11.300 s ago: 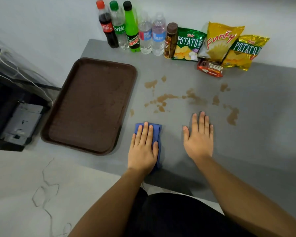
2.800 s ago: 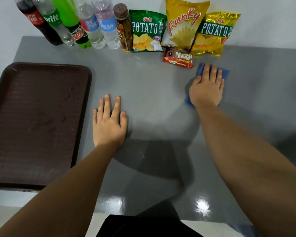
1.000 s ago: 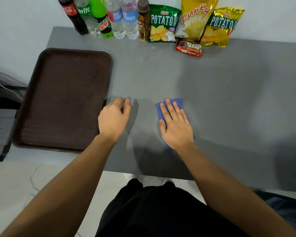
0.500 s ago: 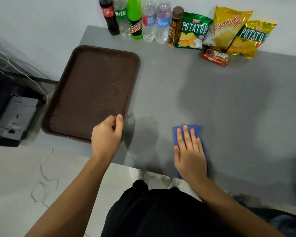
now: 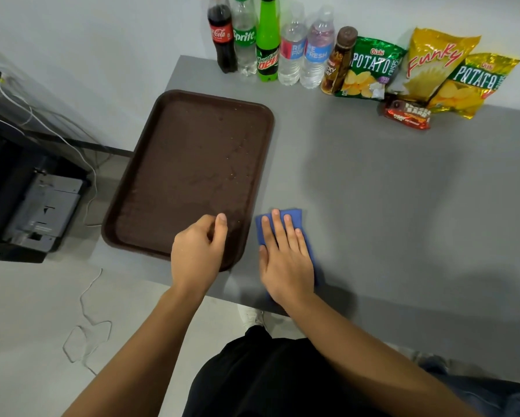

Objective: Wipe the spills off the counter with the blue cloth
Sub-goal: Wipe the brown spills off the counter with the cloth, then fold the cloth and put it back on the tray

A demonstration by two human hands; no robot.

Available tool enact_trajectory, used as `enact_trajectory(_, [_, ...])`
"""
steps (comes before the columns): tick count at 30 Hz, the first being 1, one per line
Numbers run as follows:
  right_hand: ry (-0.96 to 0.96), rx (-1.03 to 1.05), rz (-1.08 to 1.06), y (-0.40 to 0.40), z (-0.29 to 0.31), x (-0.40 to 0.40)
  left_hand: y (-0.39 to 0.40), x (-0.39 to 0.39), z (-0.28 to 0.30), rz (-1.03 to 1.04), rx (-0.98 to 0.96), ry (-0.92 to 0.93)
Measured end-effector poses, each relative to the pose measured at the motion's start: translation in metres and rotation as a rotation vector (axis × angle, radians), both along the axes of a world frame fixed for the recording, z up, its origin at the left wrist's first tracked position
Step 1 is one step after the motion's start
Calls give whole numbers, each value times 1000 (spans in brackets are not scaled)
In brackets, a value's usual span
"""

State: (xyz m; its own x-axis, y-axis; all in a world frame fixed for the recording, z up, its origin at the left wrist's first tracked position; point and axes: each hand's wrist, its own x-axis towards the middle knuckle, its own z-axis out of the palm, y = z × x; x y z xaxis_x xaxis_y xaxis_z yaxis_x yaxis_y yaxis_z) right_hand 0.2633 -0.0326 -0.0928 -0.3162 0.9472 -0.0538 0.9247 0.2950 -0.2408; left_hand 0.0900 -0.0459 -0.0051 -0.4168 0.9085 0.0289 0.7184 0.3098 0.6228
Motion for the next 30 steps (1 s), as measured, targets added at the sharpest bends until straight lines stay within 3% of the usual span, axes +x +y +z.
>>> enact_trajectory(10, [-45,-101,-51,66,22,-17,11,-19,1,-116,-53,3])
enact_trajectory(14, [-143,-14,49,98,42,-2,13,-28,-2,-155,-72,2])
enact_trajectory(21, [-236,-68,210,131,49,12,9,-40,-5,-184,-78,5])
enact_trajectory(27, [-97,-143,234,132,77,25,1,-43,-2,-211,-81,-19])
enact_trajectory(30, [-5,-198,249,126,105,29,0,-38,-1,-249,-111,-155])
